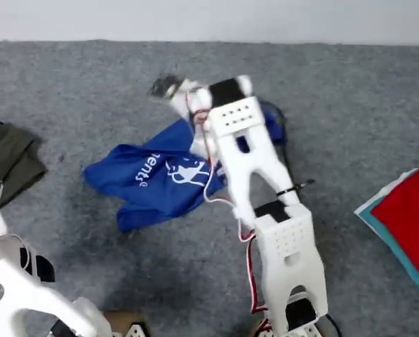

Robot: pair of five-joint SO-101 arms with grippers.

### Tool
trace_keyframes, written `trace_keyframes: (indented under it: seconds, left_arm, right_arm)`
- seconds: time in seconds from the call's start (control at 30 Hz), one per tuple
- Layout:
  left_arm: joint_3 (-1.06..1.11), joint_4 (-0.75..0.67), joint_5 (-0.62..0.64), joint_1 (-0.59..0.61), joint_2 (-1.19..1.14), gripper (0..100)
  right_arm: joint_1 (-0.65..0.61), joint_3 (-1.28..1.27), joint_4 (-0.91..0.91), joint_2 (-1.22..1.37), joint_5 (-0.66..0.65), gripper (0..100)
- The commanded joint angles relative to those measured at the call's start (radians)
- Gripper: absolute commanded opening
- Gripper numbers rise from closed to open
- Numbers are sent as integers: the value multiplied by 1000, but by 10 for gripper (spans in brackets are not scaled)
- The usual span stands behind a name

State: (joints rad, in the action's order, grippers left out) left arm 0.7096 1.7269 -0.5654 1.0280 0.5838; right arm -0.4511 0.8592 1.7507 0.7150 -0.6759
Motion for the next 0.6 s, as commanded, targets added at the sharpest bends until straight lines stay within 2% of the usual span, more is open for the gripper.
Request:
trace_keyframes:
  seconds: [0.0, 0.27, 0.43, 0.5, 0.57]
  left_arm:
    - [-4, 29, 8, 6, -2, 177]
    - [-4, 29, 6, 6, -2, 177]
    - [-4, 29, 5, 6, -2, 177]
    - [-4, 29, 5, 6, -2, 177]
    - [-4, 29, 5, 6, -2, 177]
  right_arm:
    - [10, -9, -41, 28, -26, 255]
    - [137, -9, -150, 163, -26, 253]
    - [166, -8, -226, 223, -26, 251]
    - [166, -8, -252, 245, -26, 225]
    - [162, -8, -262, 257, -28, 154]
